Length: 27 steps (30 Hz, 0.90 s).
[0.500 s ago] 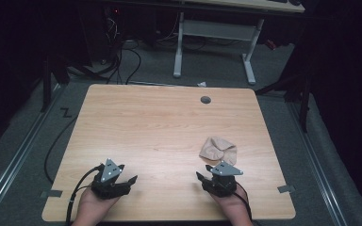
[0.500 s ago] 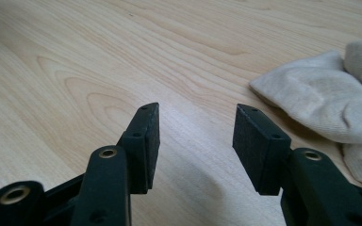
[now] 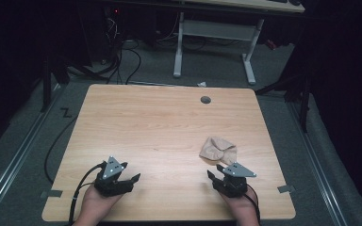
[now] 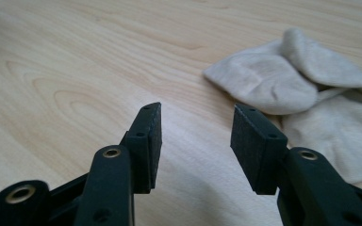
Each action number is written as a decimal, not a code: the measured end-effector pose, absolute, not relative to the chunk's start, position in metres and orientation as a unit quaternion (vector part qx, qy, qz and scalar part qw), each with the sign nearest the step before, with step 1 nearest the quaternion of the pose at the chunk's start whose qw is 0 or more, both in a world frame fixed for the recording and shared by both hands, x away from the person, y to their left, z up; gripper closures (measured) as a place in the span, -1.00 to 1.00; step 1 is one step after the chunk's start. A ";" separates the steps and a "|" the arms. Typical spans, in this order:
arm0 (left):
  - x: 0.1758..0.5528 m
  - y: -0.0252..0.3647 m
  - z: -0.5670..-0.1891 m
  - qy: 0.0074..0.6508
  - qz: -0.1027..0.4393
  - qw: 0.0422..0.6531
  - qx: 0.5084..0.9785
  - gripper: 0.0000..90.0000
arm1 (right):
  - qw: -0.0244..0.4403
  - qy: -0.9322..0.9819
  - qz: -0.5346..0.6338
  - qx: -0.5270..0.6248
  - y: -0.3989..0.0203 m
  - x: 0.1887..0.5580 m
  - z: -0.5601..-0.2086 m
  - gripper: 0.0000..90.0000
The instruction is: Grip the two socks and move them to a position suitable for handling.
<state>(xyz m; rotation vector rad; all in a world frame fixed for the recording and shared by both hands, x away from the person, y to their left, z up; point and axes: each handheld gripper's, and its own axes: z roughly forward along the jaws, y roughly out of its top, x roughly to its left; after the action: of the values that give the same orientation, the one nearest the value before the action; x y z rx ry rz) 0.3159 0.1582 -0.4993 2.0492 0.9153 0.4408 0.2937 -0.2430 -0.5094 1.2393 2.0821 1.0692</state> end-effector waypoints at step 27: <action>0.317 0.171 -0.498 0.383 0.178 0.419 0.804 -0.22 | 0.262 0.783 0.338 0.452 -0.217 0.367 -0.501 0.06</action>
<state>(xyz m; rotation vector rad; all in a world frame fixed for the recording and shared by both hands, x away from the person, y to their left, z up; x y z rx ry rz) 0.3173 0.1708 -0.4982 2.0163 0.9595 0.4458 0.3669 -0.2174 -0.5009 1.2242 2.1183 0.9147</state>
